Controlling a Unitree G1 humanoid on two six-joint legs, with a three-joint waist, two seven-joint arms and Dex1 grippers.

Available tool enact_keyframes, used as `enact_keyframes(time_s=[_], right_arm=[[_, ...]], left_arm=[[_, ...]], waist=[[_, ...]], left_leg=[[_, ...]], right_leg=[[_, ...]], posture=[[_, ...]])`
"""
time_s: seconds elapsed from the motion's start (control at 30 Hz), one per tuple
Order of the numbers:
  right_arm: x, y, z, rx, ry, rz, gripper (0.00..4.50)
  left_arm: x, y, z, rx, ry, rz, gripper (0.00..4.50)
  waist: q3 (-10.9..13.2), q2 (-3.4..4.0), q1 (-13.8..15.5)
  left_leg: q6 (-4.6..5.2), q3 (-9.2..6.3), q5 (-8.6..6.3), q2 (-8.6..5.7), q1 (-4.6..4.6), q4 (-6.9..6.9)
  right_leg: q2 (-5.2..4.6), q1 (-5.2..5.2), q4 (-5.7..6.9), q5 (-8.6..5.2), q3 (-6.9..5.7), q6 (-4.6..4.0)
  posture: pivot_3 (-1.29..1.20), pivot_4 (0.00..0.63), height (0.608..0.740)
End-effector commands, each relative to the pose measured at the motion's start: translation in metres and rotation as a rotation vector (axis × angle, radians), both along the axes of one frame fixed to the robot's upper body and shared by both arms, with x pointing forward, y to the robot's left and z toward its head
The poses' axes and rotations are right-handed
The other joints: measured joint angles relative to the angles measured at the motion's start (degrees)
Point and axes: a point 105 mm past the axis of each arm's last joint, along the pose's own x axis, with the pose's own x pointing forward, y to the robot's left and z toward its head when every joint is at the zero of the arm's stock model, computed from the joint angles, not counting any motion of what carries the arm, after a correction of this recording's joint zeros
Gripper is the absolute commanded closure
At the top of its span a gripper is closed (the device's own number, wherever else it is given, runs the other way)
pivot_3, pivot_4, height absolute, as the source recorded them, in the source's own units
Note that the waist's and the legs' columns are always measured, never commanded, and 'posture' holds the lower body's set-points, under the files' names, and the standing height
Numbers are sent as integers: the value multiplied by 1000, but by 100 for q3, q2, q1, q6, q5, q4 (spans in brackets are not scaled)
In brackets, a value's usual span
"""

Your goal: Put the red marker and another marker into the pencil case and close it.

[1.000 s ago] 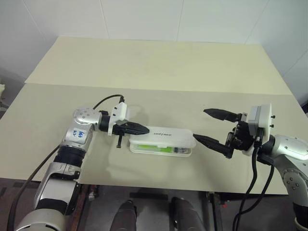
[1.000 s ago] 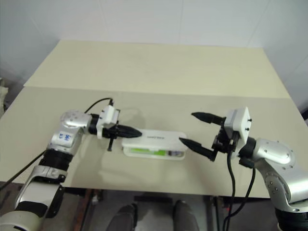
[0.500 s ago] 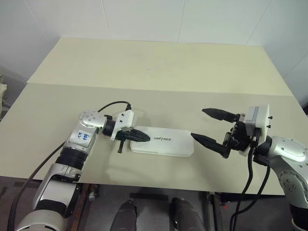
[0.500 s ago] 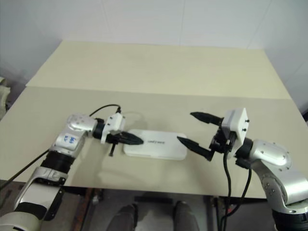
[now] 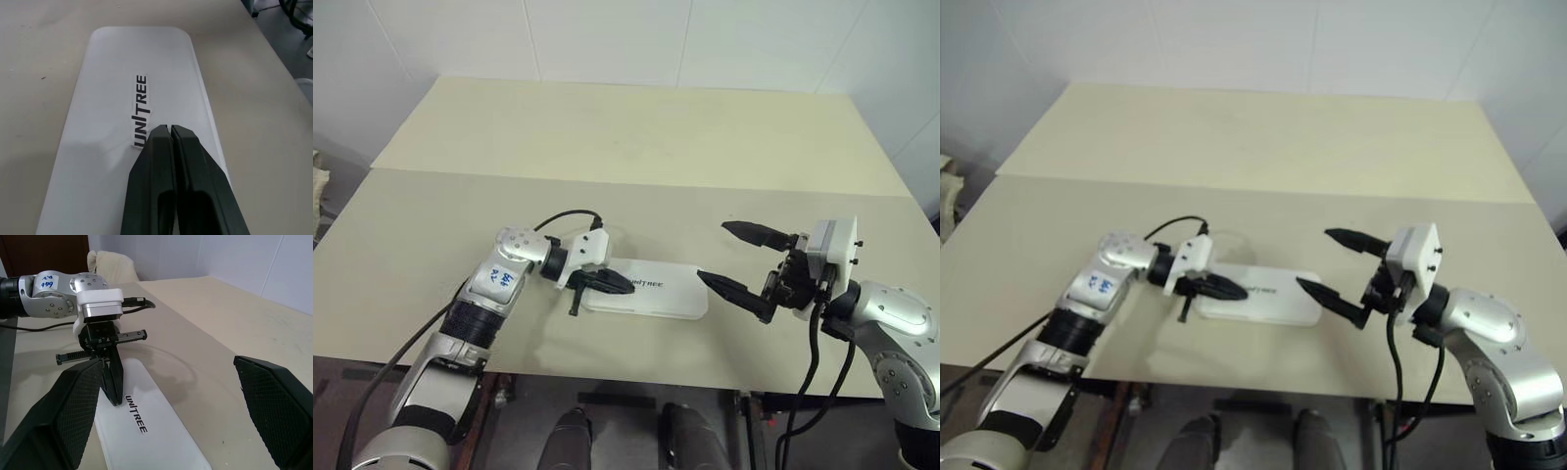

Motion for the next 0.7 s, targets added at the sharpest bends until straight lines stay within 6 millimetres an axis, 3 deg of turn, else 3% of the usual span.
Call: enact_keyframes(time_s=[0.03,0.1,0.2,0.3,0.4,0.53,0.7], right_arm=[[-3,3,6,3,-37,17,0],[-3,2,5,-1,-31,20,0],[0,-1,2,-14,-13,20,0],[3,-5,1,-28,-10,16,0],[4,-9,2,-31,-13,10,0],[7,-16,-3,-77,-20,-1,0],[14,-29,1,-98,-41,-18,0]], left_arm=[[-1,2,33,-148,-35,-1,4473],[-3,4,42,-190,-41,-3,4473],[-2,30,75,-330,-87,69,4473],[-4,57,84,-350,-122,155,4292],[-6,73,81,-330,-128,221,3575],[-8,102,71,-292,-126,308,2167],[-9,102,75,-320,-157,332,439]], waist=[[0,0,-11],[0,0,-16],[1,-1,-25],[0,0,-85],[0,0,-132],[1,0,-135],[1,-2,-127]], left_leg=[[0,0,0,0,-2,0],[0,0,0,0,-2,-2],[1,-1,-1,0,-2,-3],[1,-1,-1,1,0,-6],[1,-1,-1,0,0,-7],[1,-2,-1,0,-1,-7],[0,-1,-1,0,-1,-6]], right_leg=[[0,-1,-2,0,0,0],[0,-1,-3,0,0,0],[0,-1,-4,0,0,0],[-1,-1,-4,0,0,0],[-2,-1,-5,0,0,0],[-1,-1,-5,0,0,0],[-2,-1,-7,0,0,0]], posture=[[0,150,740],[0,150,740],[0,150,740],[0,150,740],[0,150,740],[0,150,740],[0,150,740]])
